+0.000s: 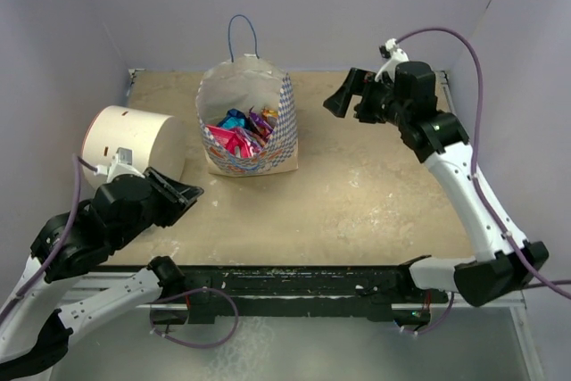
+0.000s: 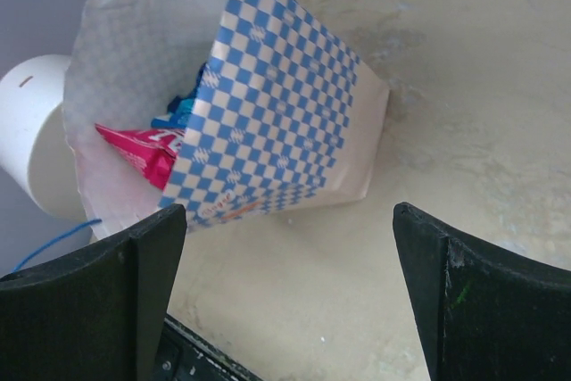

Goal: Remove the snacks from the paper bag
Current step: Adjust the paper bag at the center of the board.

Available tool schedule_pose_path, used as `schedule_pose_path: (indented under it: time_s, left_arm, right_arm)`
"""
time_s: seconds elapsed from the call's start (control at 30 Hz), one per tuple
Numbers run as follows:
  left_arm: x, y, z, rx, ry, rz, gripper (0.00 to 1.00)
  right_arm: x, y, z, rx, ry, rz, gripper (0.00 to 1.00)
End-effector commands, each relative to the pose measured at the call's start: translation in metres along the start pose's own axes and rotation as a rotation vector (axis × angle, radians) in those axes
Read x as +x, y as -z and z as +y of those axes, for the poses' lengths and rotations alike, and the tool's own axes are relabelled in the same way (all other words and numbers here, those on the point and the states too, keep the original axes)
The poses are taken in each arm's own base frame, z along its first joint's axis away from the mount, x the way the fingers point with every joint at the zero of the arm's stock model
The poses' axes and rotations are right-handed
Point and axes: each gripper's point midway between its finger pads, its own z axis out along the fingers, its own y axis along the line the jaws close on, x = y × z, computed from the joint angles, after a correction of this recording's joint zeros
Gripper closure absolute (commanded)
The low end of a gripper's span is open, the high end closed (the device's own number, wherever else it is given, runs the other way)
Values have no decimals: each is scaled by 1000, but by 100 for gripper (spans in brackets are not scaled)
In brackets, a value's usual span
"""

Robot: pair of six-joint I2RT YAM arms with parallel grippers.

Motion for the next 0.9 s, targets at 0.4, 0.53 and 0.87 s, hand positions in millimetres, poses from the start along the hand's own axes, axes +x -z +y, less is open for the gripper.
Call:
schedule_pose_path:
  time_s: [0.4,0.53,0.87]
  left_arm:
    - [-87,2,-173,185,-563,-405,2]
    - [-124,-36,-210,139,-713,-457,1]
    - [-207,-182,-244,330,-628,-339,1]
  right_arm:
    - [-64,-73,64,-259,149,-67,0]
    - [-39,-63,51,-218,113,-1,0]
    - [8,39,30,-109,134,83,0]
